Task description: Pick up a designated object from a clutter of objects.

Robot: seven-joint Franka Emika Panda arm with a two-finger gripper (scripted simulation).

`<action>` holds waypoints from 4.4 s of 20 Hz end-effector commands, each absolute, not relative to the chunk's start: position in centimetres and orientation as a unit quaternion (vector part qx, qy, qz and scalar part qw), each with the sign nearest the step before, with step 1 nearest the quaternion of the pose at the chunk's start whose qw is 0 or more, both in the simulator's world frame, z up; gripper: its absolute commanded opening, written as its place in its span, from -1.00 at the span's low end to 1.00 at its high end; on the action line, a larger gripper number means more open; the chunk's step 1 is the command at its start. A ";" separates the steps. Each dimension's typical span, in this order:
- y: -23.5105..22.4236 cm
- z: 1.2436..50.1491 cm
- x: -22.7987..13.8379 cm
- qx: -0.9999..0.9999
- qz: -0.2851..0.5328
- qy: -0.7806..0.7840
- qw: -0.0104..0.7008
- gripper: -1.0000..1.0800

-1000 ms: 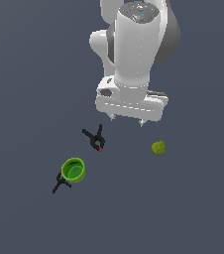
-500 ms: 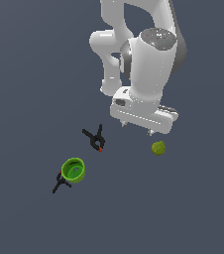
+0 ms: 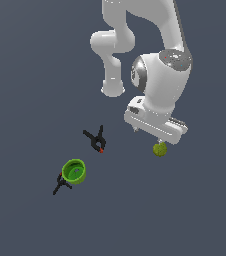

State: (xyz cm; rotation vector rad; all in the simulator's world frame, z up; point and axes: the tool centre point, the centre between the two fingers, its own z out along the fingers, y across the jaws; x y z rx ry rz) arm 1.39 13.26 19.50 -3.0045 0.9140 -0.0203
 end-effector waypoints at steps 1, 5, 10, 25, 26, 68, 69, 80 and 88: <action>14.3 18.5 1.3 -0.950 -0.006 0.311 0.000 0.92; 16.0 17.0 1.0 -0.940 -0.006 0.342 0.000 0.92; 18.1 15.0 0.4 -0.925 -0.005 0.381 -0.001 0.92; 23.3 10.1 -1.6 -0.881 -0.001 0.474 0.000 0.92; 23.5 9.9 -1.7 -0.879 -0.001 0.477 0.000 0.92; 24.2 4.5 -2.0 -0.871 -0.001 0.492 0.001 -1.00; 24.1 4.7 -1.9 -0.871 -0.001 0.492 0.001 -1.00; 21.6 11.1 0.2 -0.871 0.000 0.492 0.001 -1.00; 18.5 19.3 2.9 -0.871 0.000 0.491 0.001 -1.00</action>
